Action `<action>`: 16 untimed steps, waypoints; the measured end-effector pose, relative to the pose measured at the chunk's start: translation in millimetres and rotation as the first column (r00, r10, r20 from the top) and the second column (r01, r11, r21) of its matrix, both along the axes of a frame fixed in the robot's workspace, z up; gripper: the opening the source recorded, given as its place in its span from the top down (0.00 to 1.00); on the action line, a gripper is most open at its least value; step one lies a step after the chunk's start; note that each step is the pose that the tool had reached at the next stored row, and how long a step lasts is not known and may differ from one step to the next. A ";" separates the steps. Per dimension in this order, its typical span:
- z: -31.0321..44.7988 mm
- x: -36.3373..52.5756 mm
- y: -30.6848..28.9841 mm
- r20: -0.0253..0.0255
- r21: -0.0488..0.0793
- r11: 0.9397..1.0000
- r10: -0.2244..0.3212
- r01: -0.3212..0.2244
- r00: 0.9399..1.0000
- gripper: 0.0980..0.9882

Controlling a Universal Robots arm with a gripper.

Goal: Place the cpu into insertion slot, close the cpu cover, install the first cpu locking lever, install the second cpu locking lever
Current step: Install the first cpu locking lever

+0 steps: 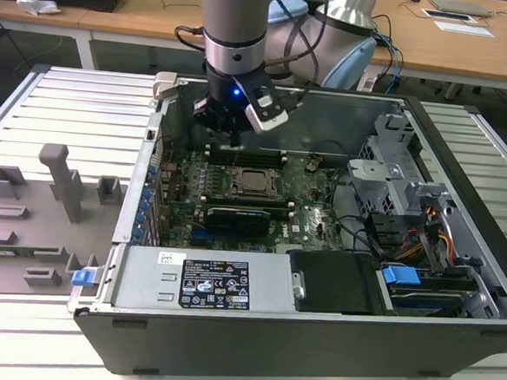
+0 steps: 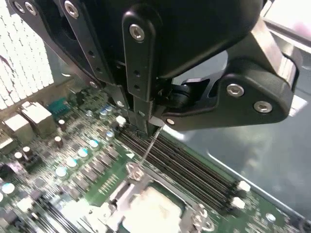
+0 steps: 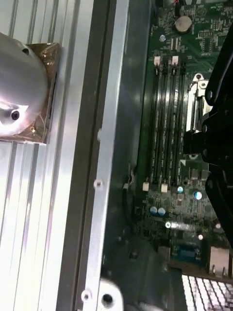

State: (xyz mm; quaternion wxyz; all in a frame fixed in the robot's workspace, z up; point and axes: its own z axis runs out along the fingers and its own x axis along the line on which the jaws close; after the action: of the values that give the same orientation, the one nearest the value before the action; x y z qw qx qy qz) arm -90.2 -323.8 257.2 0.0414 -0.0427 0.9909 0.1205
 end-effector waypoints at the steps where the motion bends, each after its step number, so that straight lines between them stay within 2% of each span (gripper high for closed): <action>1: -1.2 11.2 -1.2 0.000 0.000 1.000 0.000 0.000 1.000 0.99; 2: -2.7 25.2 -3.5 0.000 0.000 1.000 0.000 0.000 1.000 0.99; 3: -3.2 30.0 -4.2 0.000 0.000 1.000 0.000 0.000 1.000 0.99; 9: -3.6 32.1 -4.3 0.001 0.000 1.000 0.000 0.000 1.000 0.99; 10: -4.4 32.1 -4.3 0.008 0.000 1.000 0.000 0.000 1.000 0.99; 11: -5.8 32.0 -4.3 0.018 0.000 1.000 0.000 0.000 1.000 0.99; 12: -7.3 32.0 -4.3 0.024 0.000 1.000 0.000 0.000 1.000 0.99; 14: -9.4 32.1 -4.3 0.029 0.000 1.000 0.000 0.000 1.000 0.99; 16: -9.9 32.0 -4.4 0.030 0.000 1.000 0.000 0.000 1.000 0.99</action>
State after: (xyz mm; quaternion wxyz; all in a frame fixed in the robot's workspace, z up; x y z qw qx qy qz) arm -58.2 -328.2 247.4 0.0561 -0.0446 0.9902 0.1198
